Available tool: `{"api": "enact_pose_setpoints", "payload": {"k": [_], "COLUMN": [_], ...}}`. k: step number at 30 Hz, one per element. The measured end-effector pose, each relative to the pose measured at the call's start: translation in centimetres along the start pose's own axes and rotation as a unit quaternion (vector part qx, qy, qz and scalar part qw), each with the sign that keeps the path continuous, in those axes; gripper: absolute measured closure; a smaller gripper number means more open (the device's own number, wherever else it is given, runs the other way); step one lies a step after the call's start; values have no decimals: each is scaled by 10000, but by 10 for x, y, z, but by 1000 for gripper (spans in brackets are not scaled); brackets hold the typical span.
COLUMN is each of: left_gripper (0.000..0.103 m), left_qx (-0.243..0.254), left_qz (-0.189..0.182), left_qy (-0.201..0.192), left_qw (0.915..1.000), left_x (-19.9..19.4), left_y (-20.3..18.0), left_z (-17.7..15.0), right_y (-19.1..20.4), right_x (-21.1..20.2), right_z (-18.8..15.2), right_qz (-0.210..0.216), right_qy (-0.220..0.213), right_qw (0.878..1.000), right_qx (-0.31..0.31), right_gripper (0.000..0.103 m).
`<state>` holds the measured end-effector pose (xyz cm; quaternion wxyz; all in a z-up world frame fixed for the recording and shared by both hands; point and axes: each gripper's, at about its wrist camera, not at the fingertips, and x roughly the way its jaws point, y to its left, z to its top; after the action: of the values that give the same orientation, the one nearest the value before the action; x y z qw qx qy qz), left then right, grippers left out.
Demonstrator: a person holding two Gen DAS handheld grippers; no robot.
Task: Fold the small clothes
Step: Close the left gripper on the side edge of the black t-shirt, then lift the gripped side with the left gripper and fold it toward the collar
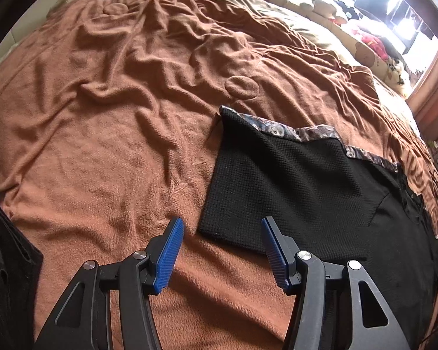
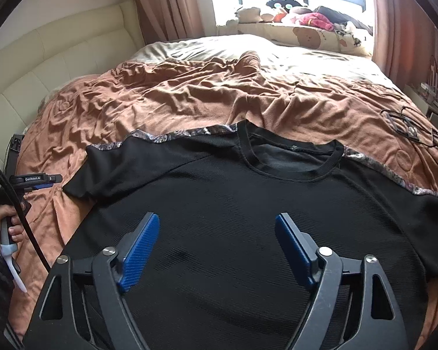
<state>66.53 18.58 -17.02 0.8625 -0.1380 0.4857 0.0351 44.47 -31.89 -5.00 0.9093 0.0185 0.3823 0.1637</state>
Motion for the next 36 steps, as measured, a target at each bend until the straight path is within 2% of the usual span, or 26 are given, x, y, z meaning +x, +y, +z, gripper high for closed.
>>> {"api": "enact_pose_setpoints", "payload": {"k": [4,6,10,11,16,17,18,20,22,28,33,36], "left_gripper": [49,57,57,57,58,70,87,95,96,96,97,97], "left_qx": [-48,-33,-40,-71,34,63,135,193,185,238,248,382], "left_qz": [-50,19,29,-58,52,65,132,64,151,112,-187,-340], "left_qy": [104,105,289,354,424,443,472,463,344,54,-313,-485], "left_qw": [9999,9999,9996,9993,9991,9990,9987,9987,9991,9996,9990,9975], "left_x": [17,24,43,48,52,53,52,48,41,14,-17,-37], "left_y": [2,2,3,4,1,-1,-3,-3,-3,-11,-26,-49], "left_z": [8,12,18,18,14,15,17,24,31,50,63,70], "right_y": [1,1,3,4,9,11,12,14,15,11,3,-4], "right_x": [23,33,52,57,77,80,82,85,87,80,64,53], "right_z": [12,17,26,28,33,33,33,32,32,31,29,26], "right_qz": [154,207,332,359,501,514,534,587,605,576,537,520], "right_qy": [153,214,288,310,414,427,435,452,474,488,428,368], "right_qw": [9997,9995,9988,9986,9974,9973,9971,9967,9965,9962,9963,9963], "right_qx": [115,136,221,241,295,309,327,345,344,435,508,581], "right_gripper": [28,34,44,44,49,49,49,49,49,49,49,49]}}
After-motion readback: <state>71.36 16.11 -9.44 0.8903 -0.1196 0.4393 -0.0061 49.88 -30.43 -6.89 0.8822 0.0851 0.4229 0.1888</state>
